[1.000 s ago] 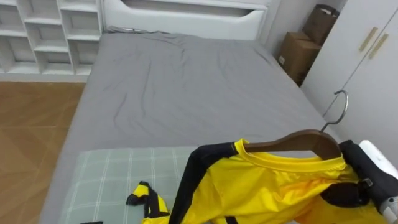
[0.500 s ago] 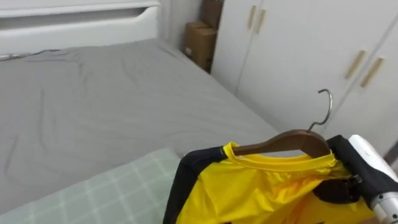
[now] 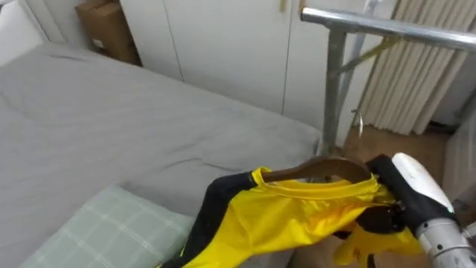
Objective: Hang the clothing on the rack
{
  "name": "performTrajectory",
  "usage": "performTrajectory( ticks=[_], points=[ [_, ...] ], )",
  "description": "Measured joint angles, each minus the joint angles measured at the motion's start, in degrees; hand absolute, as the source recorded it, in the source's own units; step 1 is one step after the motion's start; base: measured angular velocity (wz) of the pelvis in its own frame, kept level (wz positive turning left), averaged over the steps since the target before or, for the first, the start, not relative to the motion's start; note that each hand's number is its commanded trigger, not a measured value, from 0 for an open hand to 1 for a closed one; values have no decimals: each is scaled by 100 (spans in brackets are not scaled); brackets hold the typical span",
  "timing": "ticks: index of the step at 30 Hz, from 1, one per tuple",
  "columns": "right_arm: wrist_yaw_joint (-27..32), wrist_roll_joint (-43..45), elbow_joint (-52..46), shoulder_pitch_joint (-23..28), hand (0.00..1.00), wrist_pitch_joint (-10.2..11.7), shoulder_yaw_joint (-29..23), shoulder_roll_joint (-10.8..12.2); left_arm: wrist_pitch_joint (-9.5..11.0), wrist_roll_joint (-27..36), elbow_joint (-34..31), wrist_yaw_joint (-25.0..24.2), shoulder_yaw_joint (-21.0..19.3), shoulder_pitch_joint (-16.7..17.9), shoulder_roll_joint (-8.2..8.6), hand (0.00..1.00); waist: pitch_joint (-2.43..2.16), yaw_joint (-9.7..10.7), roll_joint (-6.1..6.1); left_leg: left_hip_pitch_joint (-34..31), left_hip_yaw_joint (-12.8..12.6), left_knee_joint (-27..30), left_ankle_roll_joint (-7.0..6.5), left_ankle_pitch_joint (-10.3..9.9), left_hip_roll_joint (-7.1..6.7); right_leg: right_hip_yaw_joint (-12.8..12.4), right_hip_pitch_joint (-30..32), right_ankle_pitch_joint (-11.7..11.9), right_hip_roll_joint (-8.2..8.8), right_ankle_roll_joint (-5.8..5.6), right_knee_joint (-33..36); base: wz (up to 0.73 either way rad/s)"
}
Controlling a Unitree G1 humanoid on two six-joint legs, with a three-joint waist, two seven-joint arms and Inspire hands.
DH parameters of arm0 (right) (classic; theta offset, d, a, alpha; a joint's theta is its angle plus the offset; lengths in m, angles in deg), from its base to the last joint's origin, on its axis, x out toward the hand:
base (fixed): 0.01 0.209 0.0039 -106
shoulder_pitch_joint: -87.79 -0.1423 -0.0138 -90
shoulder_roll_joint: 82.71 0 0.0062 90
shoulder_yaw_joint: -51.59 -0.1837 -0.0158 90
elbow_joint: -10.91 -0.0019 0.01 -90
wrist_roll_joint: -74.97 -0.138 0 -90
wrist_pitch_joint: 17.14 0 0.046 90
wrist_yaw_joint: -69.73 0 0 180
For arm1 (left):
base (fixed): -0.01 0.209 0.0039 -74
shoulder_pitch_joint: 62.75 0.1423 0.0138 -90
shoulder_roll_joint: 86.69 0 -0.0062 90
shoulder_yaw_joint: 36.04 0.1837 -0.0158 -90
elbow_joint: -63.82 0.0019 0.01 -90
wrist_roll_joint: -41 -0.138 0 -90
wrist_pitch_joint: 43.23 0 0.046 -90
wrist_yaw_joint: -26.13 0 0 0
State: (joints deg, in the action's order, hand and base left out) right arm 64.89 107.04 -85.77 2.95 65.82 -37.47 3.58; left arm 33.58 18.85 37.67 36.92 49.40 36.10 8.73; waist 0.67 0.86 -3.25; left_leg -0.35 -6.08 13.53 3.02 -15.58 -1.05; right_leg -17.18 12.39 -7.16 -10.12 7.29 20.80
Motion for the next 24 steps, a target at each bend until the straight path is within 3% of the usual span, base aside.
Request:
performTrajectory(
  ticks=[2, 4, 5, 7, 9, 10, 11, 12, 14, 16, 18, 20, 24],
  points=[
    [60, 1, -210, -2, 100, -11, -30, -22, 80, -12, -104, 5, -101, -66, 91, 0, -14, 108, -36, 108, 3, -168, -96, 99, 51, -313, -327, 196, -108, -49, -448, -97],
    [93, -62, -388, 20, 100, -16, -122, -20, 201, 8, -184, 8, -90, -87, 174, 0, -29, 174, -42, 121, 2, -234, -65, 196, 161, -586, -473, 246, -239, -93, -538, -104],
    [93, -163, -442, 21, 100, -28, -206, 2, 333, 24, -194, 11, -73, -144, 205, 0, -32, 245, -52, 97, 6, -283, -62, 209, 168, -803, -551, 270, -321, -138, -556, -102],
    [110, -320, -479, 22, 100, -78, -316, 19, 488, 99, -188, 43, 16, -248, 214, 0, -39, 271, -44, 56, -8, -315, -112, 250, 186, -971, -586, 343, -368, -255, -639, -101],
    [173, -229, -462, 30, 100, -188, -384, 181, 724, 330, -161, 105, 80, -279, 193, 0, -44, 249, 10, 120, -222, -401, -368, 541, 220, -1011, -509, 401, -450, -353, -701, -89],
    [162, -222, -449, 38, 100, -211, -380, 203, 758, 377, -130, 115, 78, -274, 188, 0, -49, 125, 8, 186, -412, -447, -389, 551, 247, -819, -441, 401, -398, -424, -702, -137],
    [148, -158, -452, 32, 100, -214, -362, 234, 823, 418, -84, 137, 80, -227, 167, 0, -55, -131, -5, 263, -831, -486, -417, 517, 289, 126, -221, 396, -80, -482, -695, -153],
    [148, -93, -456, 28, 100, -175, -342, 236, 853, 439, -73, 147, 80, -134, 151, 0, -58, -258, -8, 297, -1080, -476, -420, 450, 317, 1038, -77, 354, 245, -518, -669, -136],
    [148, -76, -456, 29, 100, -166, -341, 241, 925, 464, 121, 147, 81, -51, 90, 0, -60, -284, -33, 375, -1250, -460, -406, 370, 315, 1878, -25, 271, 568, -507, -604, -60],
    [159, -140, -463, 30, 100, -166, -369, 239, 955, 536, 277, 145, 78, -48, 48, 0, -71, -221, -52, 424, -1264, -473, -370, 334, 320, 1843, -105, 257, 534, -473, -618, -18],
    [154, -301, -493, -23, 100, -166, -409, 239, 989, 684, 328, 125, 12, -22, 48, 0, -63, -242, -51, 485, -1306, -481, -316, 287, 337, 1705, -194, 338, 449, -288, -684, -18],
    [119, -459, -545, -56, 100, -166, -408, 239, 994, 696, 398, 122, 12, -21, 47, 0, -63, -237, -51, 501, -1352, -482, -289, 263, 339, 1678, -227, 391, 405, -183, -719, -15],
    [27, -660, -604, -136, 100, -126, -404, 239, 984, 663, 357, 111, 14, -10, 49, 0, -51, -251, -82, 504, -1384, -481, -267, 247, 371, 1698, -238, 422, 376, -136, -716, -5]
  ],
)
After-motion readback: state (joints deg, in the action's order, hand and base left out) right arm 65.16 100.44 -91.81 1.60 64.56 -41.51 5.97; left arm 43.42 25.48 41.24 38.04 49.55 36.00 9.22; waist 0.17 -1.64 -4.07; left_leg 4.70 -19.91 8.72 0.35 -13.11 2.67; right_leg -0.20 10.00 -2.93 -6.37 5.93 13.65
